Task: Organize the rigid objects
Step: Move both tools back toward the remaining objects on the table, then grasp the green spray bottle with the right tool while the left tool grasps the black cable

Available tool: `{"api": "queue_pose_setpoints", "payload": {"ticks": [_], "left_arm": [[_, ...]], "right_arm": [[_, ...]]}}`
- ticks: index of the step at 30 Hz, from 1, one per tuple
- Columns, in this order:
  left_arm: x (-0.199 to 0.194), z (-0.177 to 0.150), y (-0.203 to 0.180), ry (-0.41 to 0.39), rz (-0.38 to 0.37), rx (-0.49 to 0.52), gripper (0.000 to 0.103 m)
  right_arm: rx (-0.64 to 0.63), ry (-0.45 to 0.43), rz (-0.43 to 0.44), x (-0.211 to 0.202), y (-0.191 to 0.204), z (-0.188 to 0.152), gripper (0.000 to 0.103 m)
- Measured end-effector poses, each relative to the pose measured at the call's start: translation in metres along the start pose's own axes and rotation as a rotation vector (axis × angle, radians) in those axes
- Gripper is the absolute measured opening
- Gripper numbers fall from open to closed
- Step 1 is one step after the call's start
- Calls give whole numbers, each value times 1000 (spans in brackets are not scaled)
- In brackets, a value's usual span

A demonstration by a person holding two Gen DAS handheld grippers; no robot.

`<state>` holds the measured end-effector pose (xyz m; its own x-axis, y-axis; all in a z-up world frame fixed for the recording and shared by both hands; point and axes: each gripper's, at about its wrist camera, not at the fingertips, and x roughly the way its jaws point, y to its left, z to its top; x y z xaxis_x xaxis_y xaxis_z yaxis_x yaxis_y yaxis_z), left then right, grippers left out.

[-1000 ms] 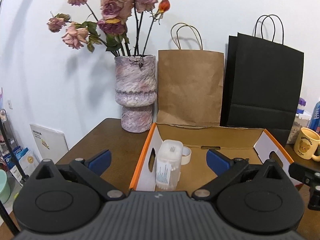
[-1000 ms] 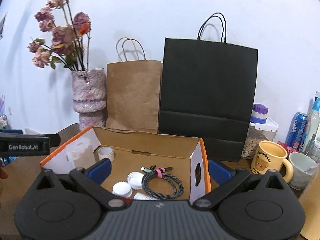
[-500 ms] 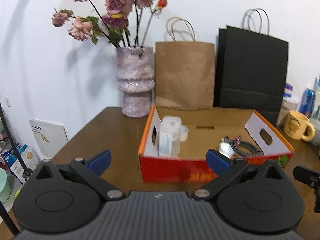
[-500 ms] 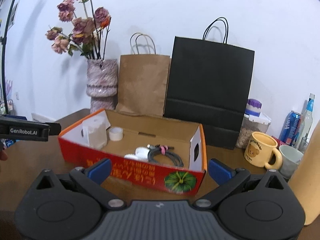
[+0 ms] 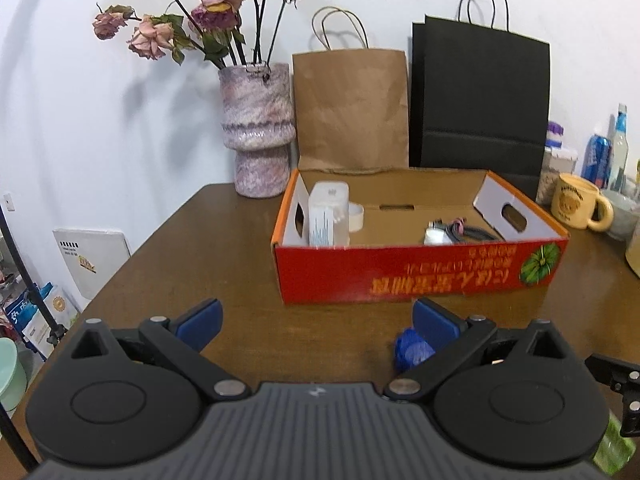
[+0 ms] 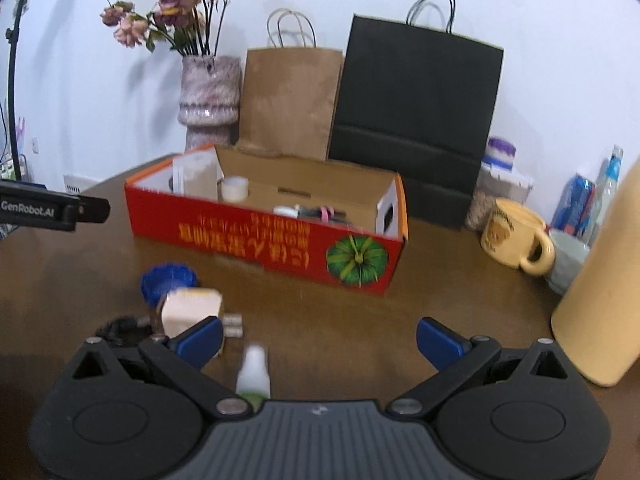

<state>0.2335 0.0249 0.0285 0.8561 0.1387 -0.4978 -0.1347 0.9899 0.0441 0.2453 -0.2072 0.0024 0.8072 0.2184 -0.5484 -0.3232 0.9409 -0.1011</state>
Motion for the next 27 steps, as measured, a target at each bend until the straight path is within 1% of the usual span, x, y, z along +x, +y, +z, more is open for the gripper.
{"api": "queue_pose_setpoints", "payload": {"ticks": [12, 16, 18, 20, 21, 22, 23, 24, 26, 27], "left_arm": [[-9, -29, 6, 53, -10, 5, 103], [-11, -35, 8, 60, -12, -1, 103], [-11, -36, 9, 61, -15, -6, 103], [-11, -37, 9, 63, -14, -10, 103], [-10, -37, 10, 64, -13, -11, 103], [-10, -38, 10, 64, -12, -14, 103], [-10, -38, 11, 64, -13, -17, 103], [-11, -38, 11, 64, -14, -19, 103], [-11, -38, 12, 61, -14, -21, 103], [-11, -38, 12, 60, -15, -21, 103]], "right_arm": [[10, 95, 77, -2, 9, -38, 102], [30, 124, 90, 6, 10, -43, 91], [41, 129, 92, 7, 10, -45, 87], [54, 122, 104, 7, 9, -46, 80], [59, 118, 106, 7, 9, -46, 79], [59, 111, 103, 6, 10, -46, 73], [59, 104, 105, 5, 10, -46, 64], [61, 98, 111, 4, 11, -46, 58], [59, 86, 119, 2, 12, -46, 33], [55, 81, 118, 1, 13, -47, 31]]}}
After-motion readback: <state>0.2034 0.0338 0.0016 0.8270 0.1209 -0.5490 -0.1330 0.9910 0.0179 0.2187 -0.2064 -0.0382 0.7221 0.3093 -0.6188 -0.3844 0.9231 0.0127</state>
